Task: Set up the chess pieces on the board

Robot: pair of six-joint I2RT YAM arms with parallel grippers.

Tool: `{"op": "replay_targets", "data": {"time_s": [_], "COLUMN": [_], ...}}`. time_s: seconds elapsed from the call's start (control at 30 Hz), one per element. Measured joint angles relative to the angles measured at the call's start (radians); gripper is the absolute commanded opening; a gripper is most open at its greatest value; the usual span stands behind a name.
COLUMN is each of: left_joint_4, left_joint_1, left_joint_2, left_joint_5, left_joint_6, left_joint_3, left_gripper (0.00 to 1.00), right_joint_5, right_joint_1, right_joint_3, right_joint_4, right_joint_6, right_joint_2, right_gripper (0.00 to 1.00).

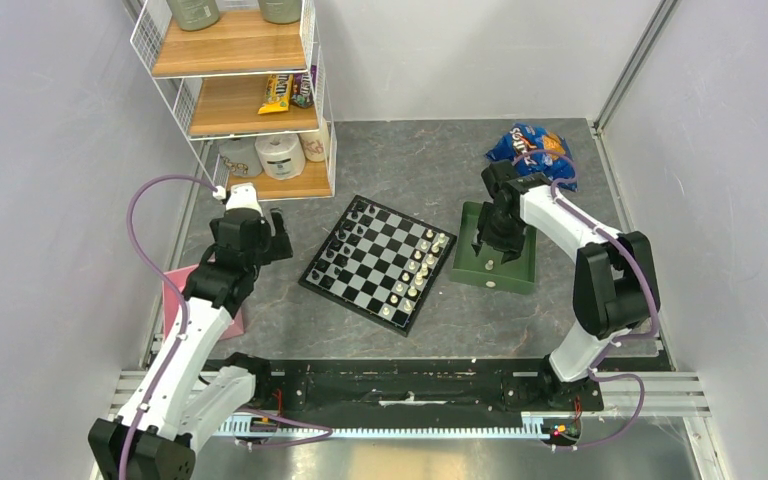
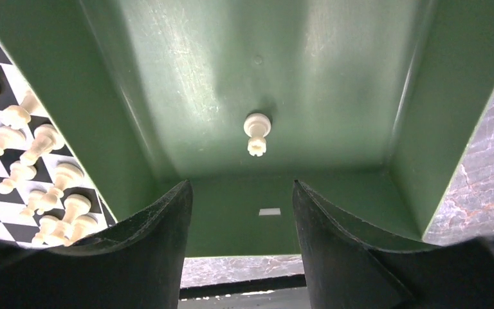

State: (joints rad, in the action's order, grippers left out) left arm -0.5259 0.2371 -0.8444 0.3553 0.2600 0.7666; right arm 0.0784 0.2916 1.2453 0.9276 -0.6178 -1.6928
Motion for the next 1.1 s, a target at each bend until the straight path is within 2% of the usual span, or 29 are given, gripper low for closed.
{"op": "replay_targets", "data": {"time_s": [0.17,0.4,0.73,1.1], "left_joint_4": [-0.082,-0.096,-0.040,0.071], "left_joint_1": [0.000,0.000,0.000,0.000], "left_joint_2": [0.016,0.100,0.144,0.083], "left_joint_5": [-0.023,-0.042,-0.054,-0.050], "left_joint_6": [0.003,0.025,0.038,0.038], "left_joint_3": [0.011,-0.034,-0.114,-0.134], "left_gripper": [0.94,0.94,0.94,0.94], "right_joint_5": [0.013,0.029,0.027,0.008], "right_joint_1": [-0.001,-0.002,-0.002,-0.008], "right_joint_3": [-0.010,-0.007,-0.030,-0.030], "right_joint_4": [-0.054,-0.079,-0.116,-0.118], "right_joint_6": [0.015,0.042,0.072,0.107], "right_joint_2": [-0.003,-0.053,-0.053,-0.053], "right_gripper": [0.67,0.66,0.69,0.67]}}
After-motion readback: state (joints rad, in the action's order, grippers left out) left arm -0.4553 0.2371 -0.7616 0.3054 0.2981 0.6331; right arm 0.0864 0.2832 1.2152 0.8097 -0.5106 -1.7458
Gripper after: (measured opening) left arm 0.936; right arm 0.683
